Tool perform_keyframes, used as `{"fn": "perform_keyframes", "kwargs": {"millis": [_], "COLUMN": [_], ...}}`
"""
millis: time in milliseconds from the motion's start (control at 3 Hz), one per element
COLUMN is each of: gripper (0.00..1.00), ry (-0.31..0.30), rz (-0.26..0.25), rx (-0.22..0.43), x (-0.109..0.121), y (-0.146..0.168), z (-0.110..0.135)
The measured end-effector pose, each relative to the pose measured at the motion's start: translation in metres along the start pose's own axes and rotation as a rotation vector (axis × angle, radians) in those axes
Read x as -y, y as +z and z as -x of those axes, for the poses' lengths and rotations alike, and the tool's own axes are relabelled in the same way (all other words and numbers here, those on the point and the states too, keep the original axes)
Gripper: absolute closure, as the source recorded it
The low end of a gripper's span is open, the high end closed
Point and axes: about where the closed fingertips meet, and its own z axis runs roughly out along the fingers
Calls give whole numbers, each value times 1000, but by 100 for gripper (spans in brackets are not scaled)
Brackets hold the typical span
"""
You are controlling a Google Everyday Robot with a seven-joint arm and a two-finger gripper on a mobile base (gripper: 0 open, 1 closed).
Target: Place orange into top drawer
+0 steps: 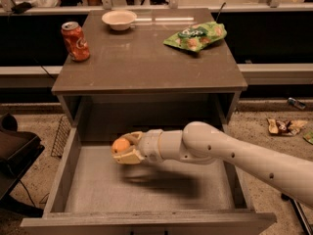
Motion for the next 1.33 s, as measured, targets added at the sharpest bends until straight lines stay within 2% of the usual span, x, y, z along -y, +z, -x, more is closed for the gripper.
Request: {"fn": "perform_keyframes", "kwargs": {"millis": [333, 667, 1000, 1333], "gripper": [100, 82, 59, 28], "ry": [-15, -16, -16, -17], "rz": [17, 20, 23, 28], "rx": [-43, -44, -43, -43], "x": [-7, -8, -10, -11], "y": [21, 22, 23, 25], "z": [-35, -35, -34, -34]}}
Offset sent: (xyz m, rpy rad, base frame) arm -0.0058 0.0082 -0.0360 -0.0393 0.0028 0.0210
